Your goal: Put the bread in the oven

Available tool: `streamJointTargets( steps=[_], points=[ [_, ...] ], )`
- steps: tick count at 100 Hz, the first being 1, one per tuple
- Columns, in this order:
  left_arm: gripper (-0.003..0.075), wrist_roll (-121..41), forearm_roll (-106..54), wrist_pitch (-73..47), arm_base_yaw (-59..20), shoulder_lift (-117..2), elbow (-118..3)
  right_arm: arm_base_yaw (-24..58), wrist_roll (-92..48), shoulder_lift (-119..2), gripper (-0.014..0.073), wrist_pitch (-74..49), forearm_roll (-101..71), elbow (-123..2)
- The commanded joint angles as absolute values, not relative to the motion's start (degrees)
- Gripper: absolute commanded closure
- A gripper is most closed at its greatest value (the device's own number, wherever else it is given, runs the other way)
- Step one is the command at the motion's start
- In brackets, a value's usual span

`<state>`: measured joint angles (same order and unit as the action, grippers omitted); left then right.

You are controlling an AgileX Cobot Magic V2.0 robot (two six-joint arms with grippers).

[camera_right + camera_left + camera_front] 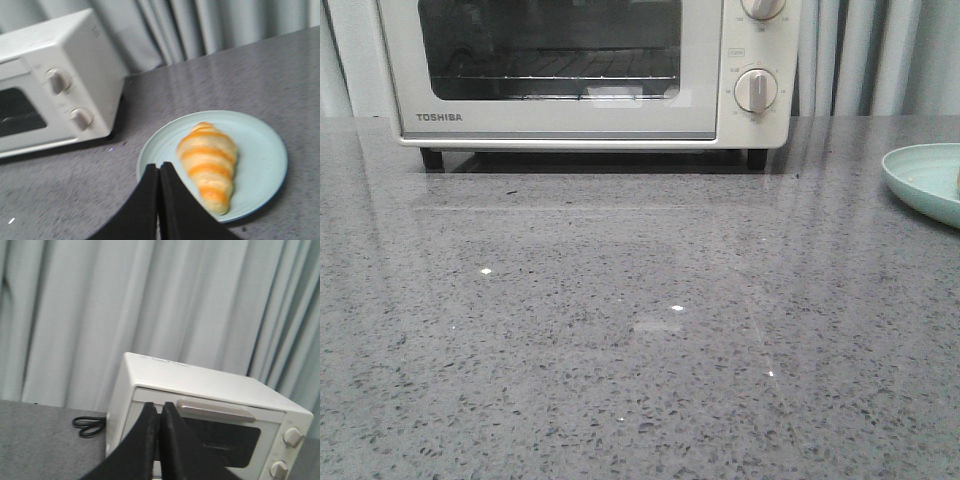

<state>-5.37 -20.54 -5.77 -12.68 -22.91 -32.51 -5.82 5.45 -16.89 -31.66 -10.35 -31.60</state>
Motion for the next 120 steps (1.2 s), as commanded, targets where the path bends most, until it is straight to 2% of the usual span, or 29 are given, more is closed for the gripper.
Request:
streamJointTargets(
  steps=[1,12,27,81,120],
  points=[
    [0.0742,-8.1,-20.4,-1.0,-17.9,-28.3,-36.8,-4.5,1.6,-20.0,0.0661,-30.5,-13.8,-35.6],
    [0.0742,-9.2,-19.7,2.8,-24.0,-34.8,-40.1,-2.8,0.6,-21.8,0.0661,-32.5,-13.8,-38.0],
    [0.0742,-9.2,-18.7,8.3,-28.3,-43.2,-43.7,-1.6,0.6,-22.8,0.0661,-34.0,-13.8,-39.9],
    [0.0742,-9.2,-18.3,9.7,-28.6,-74.0,-62.8,-1.6,0.6,-22.8,0.0661,-37.2,-13.8,-40.8],
    [0.0742,-9.2,-18.3,11.3,-28.6,-83.4,-69.1,-1.6,0.6,-22.8,0.0661,-37.1,-13.8,-40.8]
  ],
)
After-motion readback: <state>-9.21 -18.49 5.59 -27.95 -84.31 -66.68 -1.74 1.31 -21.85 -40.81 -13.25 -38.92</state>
